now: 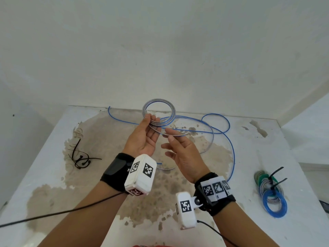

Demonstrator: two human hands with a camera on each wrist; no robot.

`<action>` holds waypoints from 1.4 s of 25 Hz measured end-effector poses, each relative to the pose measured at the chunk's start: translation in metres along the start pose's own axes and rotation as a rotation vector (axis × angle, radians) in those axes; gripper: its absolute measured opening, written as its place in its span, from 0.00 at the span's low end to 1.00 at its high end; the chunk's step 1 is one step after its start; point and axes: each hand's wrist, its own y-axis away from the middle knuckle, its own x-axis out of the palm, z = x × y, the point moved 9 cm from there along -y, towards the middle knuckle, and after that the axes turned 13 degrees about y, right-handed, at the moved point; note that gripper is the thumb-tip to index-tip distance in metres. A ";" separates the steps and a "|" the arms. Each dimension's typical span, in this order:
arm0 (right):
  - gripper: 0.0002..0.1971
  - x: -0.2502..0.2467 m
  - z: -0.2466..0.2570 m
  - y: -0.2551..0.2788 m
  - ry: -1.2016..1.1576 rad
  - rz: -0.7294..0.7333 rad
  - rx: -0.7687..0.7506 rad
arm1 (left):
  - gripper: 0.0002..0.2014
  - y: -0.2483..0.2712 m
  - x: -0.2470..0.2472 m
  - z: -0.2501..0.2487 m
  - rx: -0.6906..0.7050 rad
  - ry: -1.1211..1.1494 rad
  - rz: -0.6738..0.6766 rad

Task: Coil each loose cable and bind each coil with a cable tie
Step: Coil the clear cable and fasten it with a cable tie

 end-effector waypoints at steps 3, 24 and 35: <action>0.17 0.000 0.011 -0.001 0.169 -0.024 -0.100 | 0.06 -0.002 0.000 -0.004 -0.002 -0.020 -0.005; 0.13 -0.040 -0.005 -0.012 0.054 -0.004 0.219 | 0.13 0.019 -0.013 -0.016 -0.176 -0.595 0.201; 0.05 -0.035 -0.002 -0.007 0.206 -0.108 0.153 | 0.05 0.011 -0.016 -0.012 -0.057 -0.544 0.084</action>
